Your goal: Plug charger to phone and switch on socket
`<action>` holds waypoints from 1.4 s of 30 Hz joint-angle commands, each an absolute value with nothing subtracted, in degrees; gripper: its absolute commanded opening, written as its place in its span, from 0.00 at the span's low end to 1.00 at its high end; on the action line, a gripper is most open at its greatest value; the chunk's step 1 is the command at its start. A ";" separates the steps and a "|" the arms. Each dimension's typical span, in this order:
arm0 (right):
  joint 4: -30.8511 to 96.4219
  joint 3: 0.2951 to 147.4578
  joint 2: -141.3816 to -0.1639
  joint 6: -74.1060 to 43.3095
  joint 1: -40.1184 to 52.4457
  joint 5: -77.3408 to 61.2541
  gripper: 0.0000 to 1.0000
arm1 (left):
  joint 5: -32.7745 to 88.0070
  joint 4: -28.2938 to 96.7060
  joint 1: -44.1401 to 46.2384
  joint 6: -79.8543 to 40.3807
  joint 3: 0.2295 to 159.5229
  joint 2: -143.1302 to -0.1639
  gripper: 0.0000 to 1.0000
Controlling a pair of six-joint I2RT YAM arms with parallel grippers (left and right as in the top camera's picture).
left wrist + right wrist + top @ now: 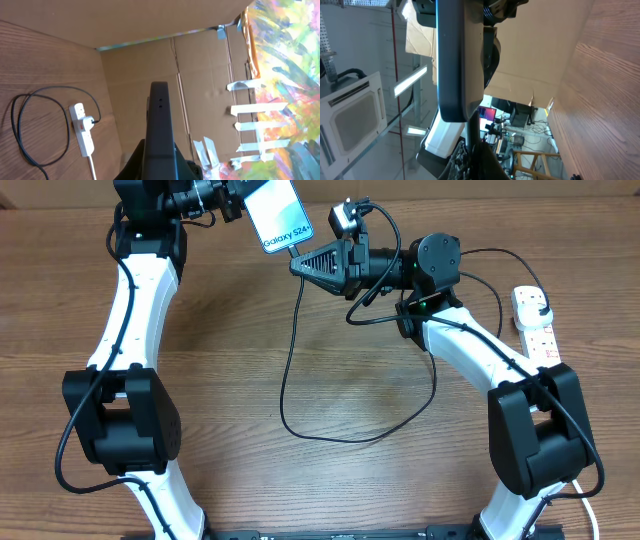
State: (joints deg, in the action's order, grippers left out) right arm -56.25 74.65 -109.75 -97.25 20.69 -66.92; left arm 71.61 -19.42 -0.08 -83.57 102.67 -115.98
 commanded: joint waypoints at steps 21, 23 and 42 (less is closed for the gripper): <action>-55.81 75.44 -108.33 -97.08 20.16 -61.45 0.04 | 80.64 -19.99 3.03 -78.39 103.77 -115.00 0.07; -55.81 75.44 -108.33 -97.08 20.16 -61.41 0.04 | 80.62 -19.99 3.03 -78.39 103.77 -115.00 0.07; -59.05 75.44 -108.33 -97.08 20.16 -61.56 1.00 | 80.47 -19.97 0.99 -78.39 103.77 -115.00 0.05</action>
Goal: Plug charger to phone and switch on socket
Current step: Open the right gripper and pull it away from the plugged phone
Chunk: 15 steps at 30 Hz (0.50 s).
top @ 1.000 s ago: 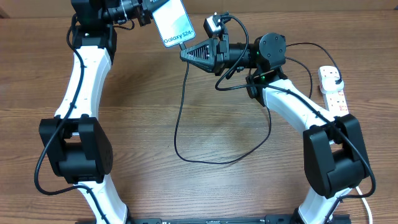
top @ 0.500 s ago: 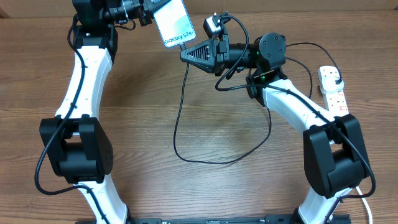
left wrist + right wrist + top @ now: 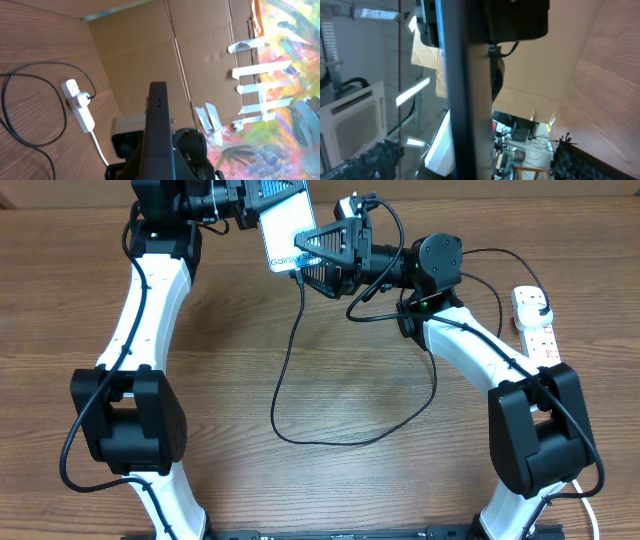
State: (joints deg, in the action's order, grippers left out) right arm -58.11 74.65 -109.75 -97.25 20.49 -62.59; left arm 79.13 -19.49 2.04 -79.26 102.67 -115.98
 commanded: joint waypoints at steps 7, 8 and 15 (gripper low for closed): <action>-60.55 75.44 -108.33 -97.10 18.96 -61.04 1.00 | 80.88 -19.94 -0.80 -78.41 103.77 -115.00 0.04; -60.55 75.44 -108.33 -97.10 18.46 -60.88 1.00 | 80.90 -19.97 -1.06 -78.43 103.77 -115.00 0.04; -54.35 75.44 -108.33 -94.41 14.20 -60.69 1.00 | 80.90 -19.94 -2.22 -78.43 103.77 -115.00 0.05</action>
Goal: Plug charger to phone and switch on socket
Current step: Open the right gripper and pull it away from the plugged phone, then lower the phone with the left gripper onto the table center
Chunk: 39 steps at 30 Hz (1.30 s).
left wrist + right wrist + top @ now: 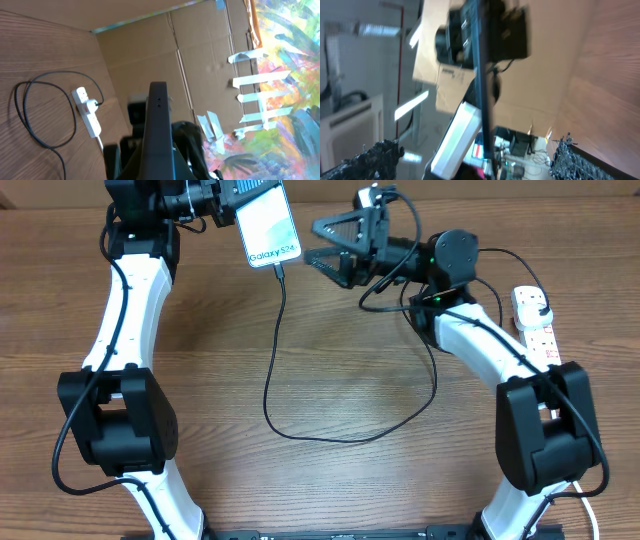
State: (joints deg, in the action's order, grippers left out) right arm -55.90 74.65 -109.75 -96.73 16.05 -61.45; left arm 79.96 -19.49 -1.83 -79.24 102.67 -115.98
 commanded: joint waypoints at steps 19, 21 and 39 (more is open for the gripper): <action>1.80 75.44 -108.31 -57.74 11.03 -54.85 1.00 | 81.34 -16.25 -2.17 -75.79 103.74 -115.00 0.04; 6.09 75.44 -108.18 -55.18 10.68 -52.95 1.00 | 81.32 -15.81 -2.11 -75.18 103.74 -115.00 0.04; 35.16 75.46 -90.13 -40.75 5.76 -26.52 0.99 | 80.82 4.49 0.71 -56.14 103.70 -115.00 0.04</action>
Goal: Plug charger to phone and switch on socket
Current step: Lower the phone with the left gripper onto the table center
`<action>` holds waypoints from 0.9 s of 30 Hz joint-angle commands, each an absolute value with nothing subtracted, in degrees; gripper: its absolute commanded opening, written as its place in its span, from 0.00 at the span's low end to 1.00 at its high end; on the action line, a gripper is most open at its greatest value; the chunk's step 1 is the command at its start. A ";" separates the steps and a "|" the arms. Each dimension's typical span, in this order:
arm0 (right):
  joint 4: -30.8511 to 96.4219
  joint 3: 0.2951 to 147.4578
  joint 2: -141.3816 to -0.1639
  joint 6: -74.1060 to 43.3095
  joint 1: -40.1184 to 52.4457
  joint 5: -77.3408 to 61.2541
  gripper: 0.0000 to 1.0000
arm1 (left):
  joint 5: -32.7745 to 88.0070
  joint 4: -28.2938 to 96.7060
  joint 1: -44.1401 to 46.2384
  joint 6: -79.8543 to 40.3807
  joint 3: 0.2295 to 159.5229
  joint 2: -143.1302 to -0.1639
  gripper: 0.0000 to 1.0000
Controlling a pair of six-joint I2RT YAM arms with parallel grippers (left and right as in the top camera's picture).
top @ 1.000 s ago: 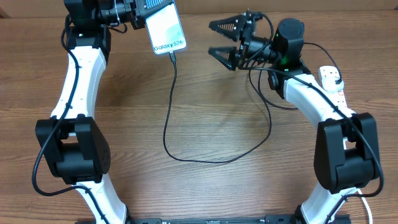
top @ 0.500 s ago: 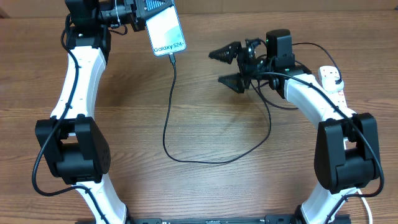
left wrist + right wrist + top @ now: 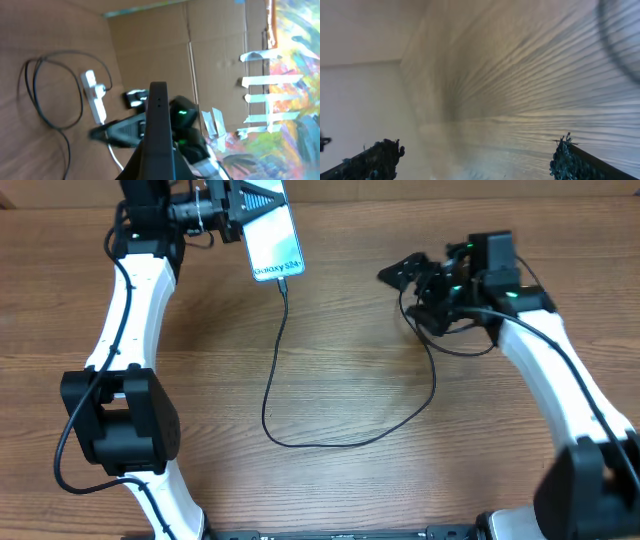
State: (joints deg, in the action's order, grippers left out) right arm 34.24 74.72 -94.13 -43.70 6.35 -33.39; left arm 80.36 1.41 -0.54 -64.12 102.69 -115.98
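The white phone (image 3: 272, 238) is held up at the table's back left, with my left gripper (image 3: 245, 200) shut on it. In the left wrist view the phone (image 3: 158, 127) shows edge-on between the jaws. The black charger cable (image 3: 272, 370) hangs from the phone's lower edge, loops over the table and runs to the right under my right arm. My right gripper (image 3: 398, 275) is open and holds nothing, well right of the phone. The right wrist view is blurred, and the right gripper (image 3: 477, 152) there has only table between its fingers (image 3: 384, 159). The white power strip (image 3: 95, 97) shows only in the left wrist view.
Brown cardboard walls (image 3: 150, 45) close off the back of the wooden table (image 3: 360, 480). My right arm (image 3: 540, 360) crosses the right side and covers the spot of the power strip in the overhead view.
My right gripper, still open, has moved right and lower, away from the phone. The phone stays in my left gripper with the cable hanging from it.
My right gripper held the charger plug just under the raised phone. Then it stood open at the phone's lower edge, with the cable hanging from the phone. Then it was clear of the phone, and now it is farther right.
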 commanded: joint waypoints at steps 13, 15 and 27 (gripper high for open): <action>37.08 75.46 -78.67 -35.42 5.48 -22.17 1.00 | 63.13 37.58 6.87 -28.42 103.66 -115.00 0.06; 37.47 75.46 -78.37 -35.42 5.48 -21.67 1.00 | 56.80 42.09 8.45 -25.87 103.66 -115.02 0.07; 40.25 75.44 -78.39 -34.13 5.50 -20.71 1.00 | 38.72 49.19 17.43 -25.30 103.63 -115.52 0.06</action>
State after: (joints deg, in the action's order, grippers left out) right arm 39.99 74.72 -79.22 -35.55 5.65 -22.00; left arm 43.94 48.77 15.88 -26.76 102.69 -115.98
